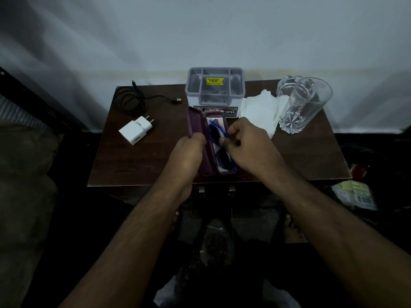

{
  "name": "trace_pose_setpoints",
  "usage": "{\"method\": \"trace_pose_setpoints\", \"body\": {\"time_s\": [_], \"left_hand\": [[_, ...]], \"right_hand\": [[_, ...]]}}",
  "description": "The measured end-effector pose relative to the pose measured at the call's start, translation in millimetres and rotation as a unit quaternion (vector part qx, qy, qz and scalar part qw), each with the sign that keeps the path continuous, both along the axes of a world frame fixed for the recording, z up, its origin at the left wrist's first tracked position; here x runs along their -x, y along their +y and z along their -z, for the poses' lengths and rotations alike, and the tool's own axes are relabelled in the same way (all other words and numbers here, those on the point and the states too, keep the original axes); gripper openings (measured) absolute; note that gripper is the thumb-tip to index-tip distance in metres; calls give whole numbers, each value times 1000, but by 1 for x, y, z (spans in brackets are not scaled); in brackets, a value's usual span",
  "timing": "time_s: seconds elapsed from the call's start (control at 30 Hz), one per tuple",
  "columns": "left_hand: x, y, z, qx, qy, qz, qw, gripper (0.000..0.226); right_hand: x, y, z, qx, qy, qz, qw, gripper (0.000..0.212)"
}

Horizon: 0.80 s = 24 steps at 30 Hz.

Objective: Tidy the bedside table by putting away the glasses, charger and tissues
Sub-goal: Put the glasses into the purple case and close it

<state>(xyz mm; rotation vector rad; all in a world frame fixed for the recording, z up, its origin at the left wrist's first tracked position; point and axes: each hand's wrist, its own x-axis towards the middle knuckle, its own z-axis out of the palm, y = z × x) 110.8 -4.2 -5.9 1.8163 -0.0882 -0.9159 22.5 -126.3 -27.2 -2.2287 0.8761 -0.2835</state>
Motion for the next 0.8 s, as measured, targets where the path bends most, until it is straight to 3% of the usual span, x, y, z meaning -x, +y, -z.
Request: {"method": "trace_pose_setpoints", "body": {"time_s": [0.3,0.47,0.6,0.67,0.8], "left_hand": [[4,-1,0,2,12,22,1000,38],[4,0,-1,7,-5,29,1000,38],[-2,-1,0,44,11,-31,998,38],[-5,-1,0,55,14,-60,997,40],[-6,0,2,57,11,-72,996,41]], "right_hand": [[-3,-2,0,11,5,45,999,18],[-4,0,1,5,-1,20,1000,32],[-4,-3,-5,35,-13,40,998,46],[-4,-3,-7,3,7,32,999,52],[-6,2,-6,-154,-15,25,988,60]]}}
